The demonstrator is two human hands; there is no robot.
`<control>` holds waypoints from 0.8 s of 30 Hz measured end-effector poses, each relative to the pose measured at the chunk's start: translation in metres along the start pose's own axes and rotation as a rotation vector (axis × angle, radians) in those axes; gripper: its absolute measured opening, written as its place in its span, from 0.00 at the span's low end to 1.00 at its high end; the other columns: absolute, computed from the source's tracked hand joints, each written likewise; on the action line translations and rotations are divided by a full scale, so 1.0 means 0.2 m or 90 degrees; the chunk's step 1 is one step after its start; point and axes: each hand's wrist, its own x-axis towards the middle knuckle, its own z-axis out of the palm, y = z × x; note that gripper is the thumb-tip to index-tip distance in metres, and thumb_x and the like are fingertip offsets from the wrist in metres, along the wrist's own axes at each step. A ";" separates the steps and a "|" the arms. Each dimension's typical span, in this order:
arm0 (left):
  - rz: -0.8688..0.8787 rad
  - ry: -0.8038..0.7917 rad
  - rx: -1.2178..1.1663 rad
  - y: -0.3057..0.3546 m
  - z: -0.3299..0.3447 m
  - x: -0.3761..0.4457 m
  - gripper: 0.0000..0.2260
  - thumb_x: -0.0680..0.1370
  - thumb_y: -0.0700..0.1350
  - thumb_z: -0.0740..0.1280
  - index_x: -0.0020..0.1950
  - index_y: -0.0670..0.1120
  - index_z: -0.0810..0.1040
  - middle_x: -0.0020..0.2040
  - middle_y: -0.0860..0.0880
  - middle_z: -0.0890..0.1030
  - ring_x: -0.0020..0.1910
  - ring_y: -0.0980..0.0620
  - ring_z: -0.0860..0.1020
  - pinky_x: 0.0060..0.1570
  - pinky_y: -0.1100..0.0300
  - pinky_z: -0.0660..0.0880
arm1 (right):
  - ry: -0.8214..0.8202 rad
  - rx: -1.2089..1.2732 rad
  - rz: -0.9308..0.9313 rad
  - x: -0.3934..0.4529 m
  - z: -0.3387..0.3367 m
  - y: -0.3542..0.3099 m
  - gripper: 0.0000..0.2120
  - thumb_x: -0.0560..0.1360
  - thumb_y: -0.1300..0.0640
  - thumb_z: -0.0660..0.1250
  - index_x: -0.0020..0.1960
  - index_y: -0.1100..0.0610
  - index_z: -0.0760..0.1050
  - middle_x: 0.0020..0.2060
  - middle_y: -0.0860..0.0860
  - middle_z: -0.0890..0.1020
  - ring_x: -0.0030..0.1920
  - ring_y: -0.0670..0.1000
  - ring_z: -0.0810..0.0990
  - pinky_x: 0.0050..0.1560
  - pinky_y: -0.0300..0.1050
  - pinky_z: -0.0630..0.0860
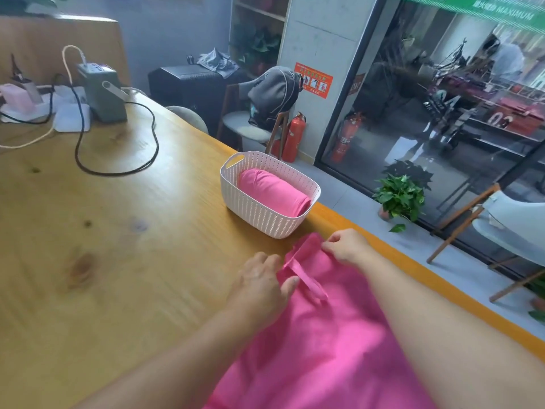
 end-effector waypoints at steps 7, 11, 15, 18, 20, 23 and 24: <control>-0.102 -0.063 -0.048 0.08 0.07 0.26 0.22 0.78 0.60 0.63 0.65 0.46 0.74 0.60 0.46 0.78 0.63 0.45 0.74 0.62 0.55 0.69 | 0.024 0.065 -0.016 0.04 0.06 0.04 0.17 0.77 0.41 0.66 0.56 0.53 0.79 0.53 0.50 0.81 0.57 0.54 0.79 0.56 0.45 0.73; -0.194 -0.103 -0.225 0.15 0.01 0.37 0.25 0.82 0.58 0.55 0.55 0.39 0.80 0.55 0.39 0.80 0.56 0.41 0.77 0.53 0.54 0.70 | -0.068 0.124 -0.097 -0.02 0.08 0.06 0.06 0.71 0.50 0.75 0.47 0.46 0.80 0.40 0.44 0.81 0.42 0.46 0.78 0.47 0.42 0.74; -0.268 -0.161 -0.315 0.19 -0.01 0.43 0.17 0.79 0.56 0.62 0.41 0.44 0.77 0.36 0.45 0.76 0.33 0.47 0.73 0.34 0.59 0.67 | -0.082 0.179 -0.111 -0.10 0.11 0.13 0.07 0.70 0.59 0.74 0.38 0.47 0.81 0.32 0.43 0.80 0.35 0.44 0.75 0.40 0.43 0.72; -0.295 -0.200 -0.311 0.22 0.00 0.47 0.16 0.75 0.56 0.70 0.34 0.46 0.75 0.28 0.49 0.72 0.25 0.51 0.68 0.26 0.62 0.62 | -0.086 0.311 -0.126 -0.15 0.10 0.19 0.09 0.71 0.66 0.72 0.44 0.52 0.83 0.34 0.45 0.81 0.36 0.43 0.75 0.42 0.41 0.72; -0.291 -0.207 -0.335 0.25 0.02 0.48 0.15 0.70 0.55 0.75 0.37 0.44 0.78 0.31 0.48 0.77 0.28 0.49 0.74 0.28 0.61 0.69 | -0.079 0.366 -0.131 -0.19 0.09 0.21 0.10 0.72 0.69 0.71 0.47 0.56 0.84 0.36 0.45 0.81 0.36 0.41 0.75 0.41 0.37 0.72; -0.275 -0.225 -0.455 0.25 0.06 0.49 0.13 0.67 0.51 0.76 0.45 0.43 0.85 0.44 0.42 0.85 0.45 0.41 0.84 0.50 0.44 0.81 | -0.034 0.390 -0.136 -0.22 0.08 0.21 0.14 0.71 0.71 0.70 0.47 0.53 0.84 0.37 0.43 0.83 0.35 0.40 0.77 0.41 0.35 0.73; -0.269 -0.240 -0.512 0.25 0.07 0.48 0.10 0.69 0.49 0.76 0.46 0.45 0.86 0.45 0.42 0.85 0.48 0.40 0.84 0.53 0.40 0.79 | -0.007 0.388 -0.143 -0.23 0.07 0.22 0.15 0.71 0.70 0.71 0.46 0.50 0.84 0.39 0.44 0.84 0.36 0.40 0.78 0.42 0.36 0.74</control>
